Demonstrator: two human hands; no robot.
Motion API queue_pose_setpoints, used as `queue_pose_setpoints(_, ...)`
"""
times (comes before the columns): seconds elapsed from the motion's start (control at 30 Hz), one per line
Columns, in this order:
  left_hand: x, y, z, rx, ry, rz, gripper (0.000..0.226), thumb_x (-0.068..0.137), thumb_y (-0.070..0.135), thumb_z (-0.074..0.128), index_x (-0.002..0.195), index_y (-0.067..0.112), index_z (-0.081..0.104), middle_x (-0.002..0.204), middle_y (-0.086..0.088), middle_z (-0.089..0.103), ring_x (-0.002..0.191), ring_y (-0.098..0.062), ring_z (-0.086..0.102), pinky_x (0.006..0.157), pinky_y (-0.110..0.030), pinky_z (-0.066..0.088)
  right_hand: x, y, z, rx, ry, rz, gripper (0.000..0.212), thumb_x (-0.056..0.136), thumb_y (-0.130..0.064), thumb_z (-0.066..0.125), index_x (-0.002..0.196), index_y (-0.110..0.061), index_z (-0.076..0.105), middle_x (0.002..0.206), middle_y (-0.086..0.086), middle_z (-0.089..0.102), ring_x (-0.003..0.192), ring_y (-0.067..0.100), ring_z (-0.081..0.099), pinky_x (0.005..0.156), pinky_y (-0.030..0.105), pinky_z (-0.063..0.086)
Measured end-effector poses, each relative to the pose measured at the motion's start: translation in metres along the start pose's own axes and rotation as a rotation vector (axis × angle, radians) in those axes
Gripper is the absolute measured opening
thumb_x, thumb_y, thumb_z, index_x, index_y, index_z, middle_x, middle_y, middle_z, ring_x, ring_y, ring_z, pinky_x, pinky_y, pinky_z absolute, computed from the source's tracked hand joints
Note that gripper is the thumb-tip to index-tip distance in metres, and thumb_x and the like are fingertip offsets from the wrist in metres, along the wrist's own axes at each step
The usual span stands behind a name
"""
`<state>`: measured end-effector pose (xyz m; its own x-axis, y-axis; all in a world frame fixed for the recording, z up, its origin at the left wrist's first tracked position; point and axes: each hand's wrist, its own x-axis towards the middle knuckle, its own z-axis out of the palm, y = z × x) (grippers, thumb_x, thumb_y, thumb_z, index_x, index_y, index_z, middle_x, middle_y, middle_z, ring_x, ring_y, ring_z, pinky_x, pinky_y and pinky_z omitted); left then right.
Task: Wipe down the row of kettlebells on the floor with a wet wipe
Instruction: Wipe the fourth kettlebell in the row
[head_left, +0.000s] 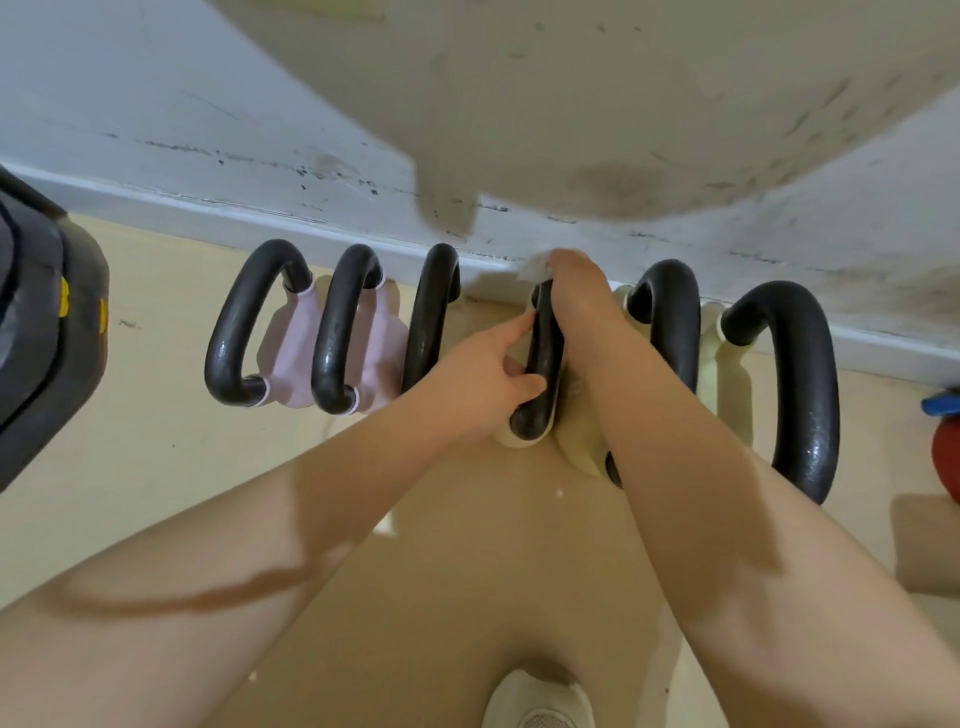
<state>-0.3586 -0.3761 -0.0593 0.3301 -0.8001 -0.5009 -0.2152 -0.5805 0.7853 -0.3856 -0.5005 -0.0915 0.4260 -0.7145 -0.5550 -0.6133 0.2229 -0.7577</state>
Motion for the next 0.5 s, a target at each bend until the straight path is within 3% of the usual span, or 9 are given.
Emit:
queue_pose_setpoints(0.07,-0.002,0.003,0.002,0.056,0.001,-0.005,0.047,0.090,0.014,0.051,0.135,0.022,0.041,0.071,0.003,0.055,0.075,-0.018,0.060,0.059,-0.017,0.038,0.002,0.001,0.000,-0.213,0.003,-0.178,0.021,0.093,-0.012,0.034,0.078,-0.012,0.049,0.072,-0.002,0.045,0.065,0.013,0.042,0.054,0.023,0.032)
queue_pose_setpoints(0.13,-0.003,0.005,0.008,0.089,0.015,-0.031,0.023,0.092,0.016,0.048,0.114,0.011,0.054,0.076,0.002,0.055,0.093,-0.027,0.060,0.065,-0.022,0.037,0.007,-0.001,-0.008,-0.401,-0.063,-0.240,0.027,0.091,-0.010,0.034,0.066,-0.010,0.044,0.069,0.001,0.043,0.064,0.017,0.041,0.056,0.025,0.032)
queue_pose_setpoints(0.2,-0.005,0.006,0.013,0.084,0.039,-0.060,0.021,0.094,0.017,0.045,0.107,0.007,0.057,0.094,-0.007,0.063,0.098,-0.026,0.060,0.074,-0.025,0.039,0.011,-0.009,-0.015,-0.584,-0.131,-0.205,0.031,0.088,-0.008,0.038,0.057,-0.013,0.035,0.066,0.003,0.040,0.072,0.022,0.043,0.065,0.029,0.037)
queue_pose_setpoints(0.3,-0.007,0.005,0.014,0.049,0.055,-0.094,0.024,0.095,0.019,0.044,0.109,0.007,0.058,0.107,-0.011,0.065,0.100,-0.025,0.060,0.079,-0.028,0.043,0.012,-0.020,-0.017,-0.787,-0.173,-0.212,0.029,0.088,-0.018,0.039,0.059,-0.019,0.040,0.070,0.001,0.043,0.082,0.024,0.046,0.073,0.037,0.041)
queue_pose_setpoints(0.37,-0.007,0.004,0.012,0.034,0.056,-0.102,0.025,0.095,0.019,0.044,0.109,0.004,0.058,0.107,-0.014,0.065,0.101,-0.027,0.060,0.082,-0.030,0.043,0.002,-0.018,-0.016,-0.945,-0.177,-0.318,0.027,0.087,-0.026,0.040,0.063,-0.016,0.045,0.086,0.004,0.050,0.087,0.024,0.046,0.072,0.036,0.038)
queue_pose_setpoints(0.43,-0.007,0.004,0.012,0.037,0.056,-0.102,0.026,0.094,0.018,0.044,0.110,0.002,0.058,0.108,-0.016,0.064,0.102,-0.029,0.059,0.085,-0.033,0.044,-0.006,-0.010,-0.017,-1.034,-0.180,-0.458,0.034,0.085,-0.038,0.038,0.080,-0.013,0.061,0.111,0.004,0.057,0.102,0.024,0.051,0.084,0.036,0.044)
queue_pose_setpoints(0.5,-0.008,0.006,0.012,0.043,0.041,-0.106,0.028,0.095,0.019,0.044,0.112,0.002,0.058,0.108,-0.016,0.064,0.102,-0.030,0.058,0.086,-0.034,0.044,-0.006,-0.006,-0.021,-1.015,-0.195,-0.514,0.043,0.084,-0.040,0.035,0.089,-0.013,0.067,0.122,0.003,0.058,0.103,0.025,0.058,0.086,0.041,0.050)
